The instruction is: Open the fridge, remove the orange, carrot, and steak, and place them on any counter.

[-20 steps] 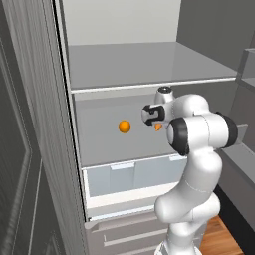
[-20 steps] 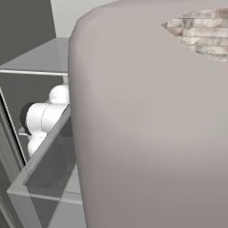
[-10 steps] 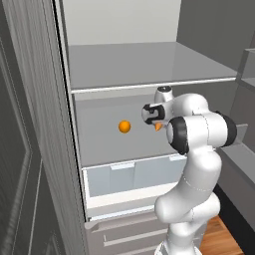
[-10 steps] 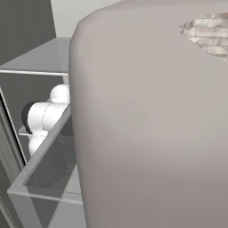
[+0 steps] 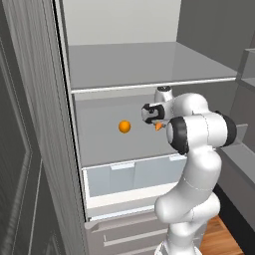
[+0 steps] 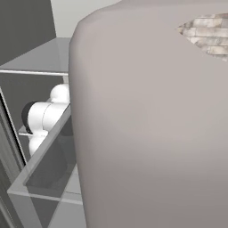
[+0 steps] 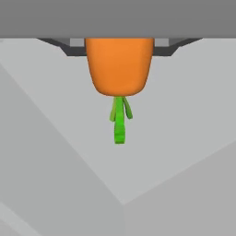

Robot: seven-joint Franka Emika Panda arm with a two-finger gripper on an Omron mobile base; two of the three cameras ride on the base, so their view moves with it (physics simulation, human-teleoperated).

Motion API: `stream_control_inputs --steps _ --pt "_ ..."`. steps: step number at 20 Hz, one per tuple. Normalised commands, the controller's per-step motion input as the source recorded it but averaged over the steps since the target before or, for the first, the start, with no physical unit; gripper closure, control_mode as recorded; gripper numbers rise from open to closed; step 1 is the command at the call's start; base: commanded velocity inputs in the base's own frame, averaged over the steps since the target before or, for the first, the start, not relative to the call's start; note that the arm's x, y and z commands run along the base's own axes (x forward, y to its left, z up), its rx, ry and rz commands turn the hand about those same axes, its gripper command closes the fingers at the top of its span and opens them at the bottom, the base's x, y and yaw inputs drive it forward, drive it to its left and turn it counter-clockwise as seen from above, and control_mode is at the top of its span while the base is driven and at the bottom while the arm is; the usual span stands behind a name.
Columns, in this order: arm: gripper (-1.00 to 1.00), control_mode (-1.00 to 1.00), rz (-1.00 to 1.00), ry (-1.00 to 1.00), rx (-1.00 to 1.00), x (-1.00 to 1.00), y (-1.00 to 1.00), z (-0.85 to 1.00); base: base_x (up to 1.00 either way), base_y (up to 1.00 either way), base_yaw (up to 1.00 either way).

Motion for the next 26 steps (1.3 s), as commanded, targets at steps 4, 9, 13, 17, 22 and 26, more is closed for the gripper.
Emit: stream_control_inputs --steps 4,9,13,17,22,26 --pt "1.0 -1.0 0.0 0.0 0.0 -0.09 0.0 -0.2 0.0 0.0 0.0" --pt "1.0 -1.0 0.0 0.0 0.0 -0.54 0.0 -0.02 0.0 0.0 0.0" --pt "1.0 -1.0 0.0 0.0 0.0 -0.91 0.0 0.0 0.0 0.0 0.0" --pt "1.0 -1.0 0.0 -0.02 0.0 -1.0 0.0 0.0 0.0 0.0 0.0" --pt "1.0 -1.0 0.0 -0.06 0.0 -1.0 0.05 0.28 0.0 0.0 0.0" --pt "1.0 -1.0 0.0 0.0 0.0 -1.0 0.04 0.67 0.0 0.0 0.0"
